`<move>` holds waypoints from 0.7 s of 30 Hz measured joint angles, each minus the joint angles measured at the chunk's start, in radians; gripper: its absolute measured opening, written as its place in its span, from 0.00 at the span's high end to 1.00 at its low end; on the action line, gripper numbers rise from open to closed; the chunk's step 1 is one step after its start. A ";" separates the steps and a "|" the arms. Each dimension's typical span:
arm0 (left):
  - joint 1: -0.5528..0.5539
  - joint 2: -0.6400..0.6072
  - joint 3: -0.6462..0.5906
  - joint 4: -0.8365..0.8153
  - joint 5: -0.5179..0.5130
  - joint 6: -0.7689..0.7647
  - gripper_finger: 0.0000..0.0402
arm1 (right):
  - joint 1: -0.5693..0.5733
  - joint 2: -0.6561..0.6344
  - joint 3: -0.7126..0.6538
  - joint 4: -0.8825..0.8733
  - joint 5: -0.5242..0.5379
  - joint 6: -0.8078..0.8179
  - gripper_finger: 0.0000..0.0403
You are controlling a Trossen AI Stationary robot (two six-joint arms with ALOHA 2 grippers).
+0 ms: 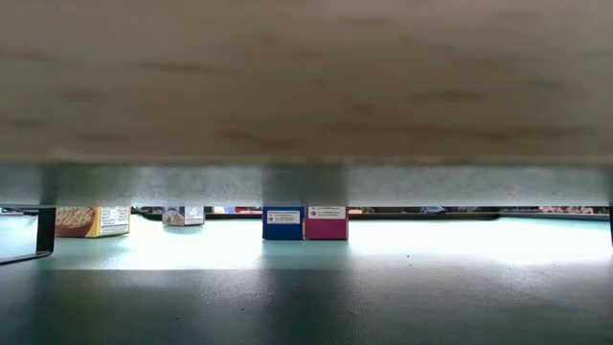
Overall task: Stack cereal on shelf
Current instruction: Put the right yellow cereal box on the shelf aligned with the other yellow cereal box
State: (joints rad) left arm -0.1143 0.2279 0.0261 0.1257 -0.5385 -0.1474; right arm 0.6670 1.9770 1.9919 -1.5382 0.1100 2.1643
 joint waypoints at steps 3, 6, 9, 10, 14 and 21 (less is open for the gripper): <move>0.000 0.000 0.000 0.000 0.000 0.000 0.01 | 0.008 0.000 0.000 0.015 -0.007 0.001 0.24; 0.000 0.000 0.000 0.000 0.000 0.000 0.01 | 0.014 0.000 0.000 0.034 -0.015 0.000 0.24; 0.000 0.000 0.000 0.000 0.000 0.000 0.01 | 0.017 0.001 0.000 0.043 -0.016 0.000 0.24; 0.000 0.000 0.000 0.000 0.000 0.000 0.01 | 0.017 0.001 0.000 0.047 -0.022 0.000 0.24; 0.000 0.000 0.000 0.000 0.000 0.000 0.01 | 0.016 0.001 0.000 0.051 -0.030 -0.001 0.24; 0.000 0.000 0.000 0.000 0.000 0.000 0.01 | 0.016 0.002 0.000 0.057 -0.038 -0.006 0.24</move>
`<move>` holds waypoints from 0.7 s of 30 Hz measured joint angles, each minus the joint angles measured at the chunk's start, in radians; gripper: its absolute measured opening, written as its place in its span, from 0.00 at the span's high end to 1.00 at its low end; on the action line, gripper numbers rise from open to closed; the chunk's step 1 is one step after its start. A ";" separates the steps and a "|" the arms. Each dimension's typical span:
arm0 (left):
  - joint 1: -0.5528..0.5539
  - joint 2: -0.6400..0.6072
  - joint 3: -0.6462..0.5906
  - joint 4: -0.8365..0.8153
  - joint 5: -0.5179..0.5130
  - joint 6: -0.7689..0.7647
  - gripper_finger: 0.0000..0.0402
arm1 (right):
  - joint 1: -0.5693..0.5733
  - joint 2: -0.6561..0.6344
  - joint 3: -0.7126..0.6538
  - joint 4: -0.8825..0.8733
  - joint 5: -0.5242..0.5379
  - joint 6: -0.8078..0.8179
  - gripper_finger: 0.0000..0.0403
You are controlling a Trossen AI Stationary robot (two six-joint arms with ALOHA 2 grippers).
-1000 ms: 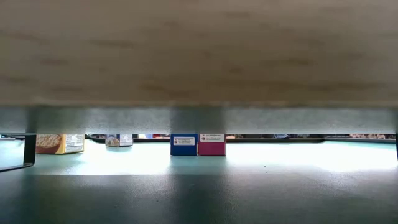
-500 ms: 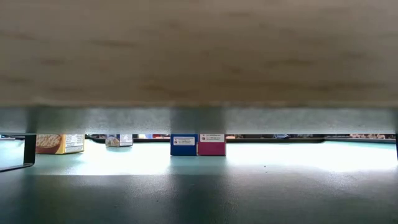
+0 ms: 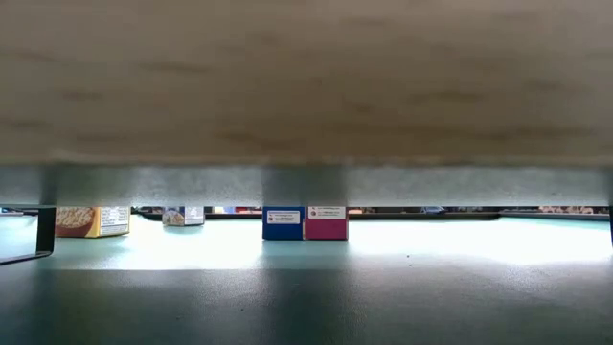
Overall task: Stack cereal on shelf
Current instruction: Put the right yellow cereal box on the shelf aligned with the other yellow cereal box
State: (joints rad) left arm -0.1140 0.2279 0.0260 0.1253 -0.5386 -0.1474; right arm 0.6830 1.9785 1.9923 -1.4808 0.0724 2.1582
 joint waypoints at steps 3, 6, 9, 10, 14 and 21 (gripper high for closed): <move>0.000 0.000 0.000 0.000 0.000 0.000 0.01 | 0.000 0.000 0.000 0.002 -0.002 -0.004 0.24; 0.000 0.000 0.000 0.000 0.000 0.000 0.01 | 0.000 0.000 0.000 0.003 -0.002 -0.009 0.24; 0.000 0.000 0.000 0.000 0.000 0.000 0.01 | 0.000 0.000 0.000 0.006 -0.002 -0.012 0.23; 0.000 0.000 0.000 0.000 0.000 0.000 0.01 | 0.000 0.001 0.000 0.008 -0.002 -0.012 0.21; 0.000 0.000 0.000 0.000 0.000 0.000 0.01 | 0.000 0.004 -0.002 0.008 -0.010 -0.012 0.13; 0.000 0.000 0.000 0.000 0.000 0.000 0.01 | -0.008 0.004 -0.002 -0.007 0.023 -0.034 0.01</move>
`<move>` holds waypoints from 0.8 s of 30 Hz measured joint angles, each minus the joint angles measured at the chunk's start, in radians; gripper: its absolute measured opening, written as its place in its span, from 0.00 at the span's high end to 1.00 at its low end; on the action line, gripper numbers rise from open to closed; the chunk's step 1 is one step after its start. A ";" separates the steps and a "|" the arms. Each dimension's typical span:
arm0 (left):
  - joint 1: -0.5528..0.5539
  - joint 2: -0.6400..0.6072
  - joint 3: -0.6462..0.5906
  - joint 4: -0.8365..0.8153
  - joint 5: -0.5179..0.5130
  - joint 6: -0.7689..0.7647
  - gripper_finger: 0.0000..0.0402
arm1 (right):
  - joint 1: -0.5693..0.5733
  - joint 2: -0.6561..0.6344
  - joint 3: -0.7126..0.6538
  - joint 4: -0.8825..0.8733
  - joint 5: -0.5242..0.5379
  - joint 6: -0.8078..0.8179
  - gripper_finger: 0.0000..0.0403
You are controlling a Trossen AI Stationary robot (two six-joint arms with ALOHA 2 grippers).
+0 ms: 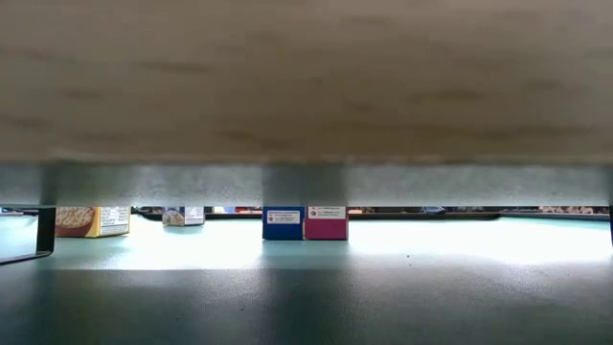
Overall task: Stack cereal on shelf
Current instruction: Put the right yellow cereal box on the shelf aligned with the other yellow cereal box, then put the top violet cereal box on the shelf
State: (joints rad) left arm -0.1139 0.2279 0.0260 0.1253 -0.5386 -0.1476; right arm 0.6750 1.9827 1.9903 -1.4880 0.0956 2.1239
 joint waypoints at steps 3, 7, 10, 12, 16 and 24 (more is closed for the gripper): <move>0.000 0.000 0.000 0.000 0.000 0.000 0.01 | -0.011 0.000 0.000 -0.010 0.032 -0.019 0.01; 0.000 0.000 0.000 0.000 0.000 0.000 0.01 | -0.038 -0.001 0.000 -0.032 0.062 -0.049 0.01; 0.000 0.000 0.000 0.000 0.000 0.000 0.01 | -0.073 -0.009 0.000 -0.049 0.074 -0.077 0.01; 0.000 0.000 0.000 0.000 0.000 0.000 0.01 | -0.102 -0.017 0.000 -0.058 0.089 -0.112 0.01; 0.000 0.000 0.000 0.000 0.000 0.000 0.01 | -0.176 -0.037 0.000 -0.047 0.116 -0.257 0.01; 0.000 0.002 0.000 0.000 0.000 0.000 0.01 | -0.360 -0.047 0.000 0.022 0.113 -0.780 0.01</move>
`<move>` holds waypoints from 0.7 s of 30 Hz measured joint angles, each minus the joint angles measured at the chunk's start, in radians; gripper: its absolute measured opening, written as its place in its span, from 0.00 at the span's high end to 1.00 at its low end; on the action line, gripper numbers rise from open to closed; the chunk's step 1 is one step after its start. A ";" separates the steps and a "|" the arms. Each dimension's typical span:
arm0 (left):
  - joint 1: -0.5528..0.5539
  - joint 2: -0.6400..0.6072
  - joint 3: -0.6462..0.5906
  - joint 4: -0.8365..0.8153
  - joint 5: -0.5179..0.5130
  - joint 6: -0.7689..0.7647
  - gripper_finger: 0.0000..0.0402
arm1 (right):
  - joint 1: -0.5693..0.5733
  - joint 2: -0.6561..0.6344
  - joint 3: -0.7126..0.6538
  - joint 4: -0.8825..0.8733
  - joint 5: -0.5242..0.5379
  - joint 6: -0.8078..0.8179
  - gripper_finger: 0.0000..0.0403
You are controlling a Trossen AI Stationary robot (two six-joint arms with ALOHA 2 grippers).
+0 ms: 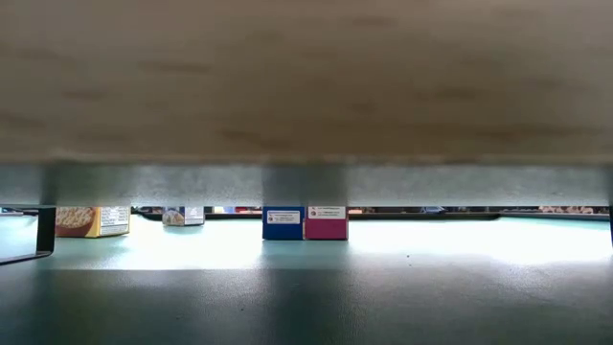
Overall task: Stack cereal on shelf
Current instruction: Put the top violet cereal box on the shelf
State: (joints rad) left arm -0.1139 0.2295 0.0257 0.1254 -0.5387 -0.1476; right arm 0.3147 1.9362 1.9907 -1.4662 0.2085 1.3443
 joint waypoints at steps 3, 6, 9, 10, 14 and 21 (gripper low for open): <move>0.000 0.000 0.000 0.000 0.000 0.000 0.01 | -0.064 -0.001 0.000 0.051 -0.006 -0.215 0.01; 0.000 0.000 0.000 0.000 0.000 0.000 0.01 | -0.117 -0.001 0.000 0.109 -0.018 -0.410 0.01; 0.000 0.000 0.000 0.000 0.000 0.000 0.01 | -0.156 -0.001 0.000 0.130 -0.069 -0.587 0.01; 0.000 0.000 0.000 0.000 0.000 0.000 0.01 | -0.166 -0.001 -0.003 0.137 -0.077 -0.638 0.01; 0.000 0.000 0.000 0.000 0.000 0.000 0.01 | -0.186 -0.001 -0.021 0.170 -0.078 -0.771 0.01; 0.000 0.000 0.000 0.000 0.000 0.000 0.01 | -0.202 -0.001 -0.081 0.254 -0.078 -0.954 0.01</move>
State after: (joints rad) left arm -0.1143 0.2298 0.0258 0.1254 -0.5388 -0.1475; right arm 0.1125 1.9350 1.9094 -1.2125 0.1306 0.3902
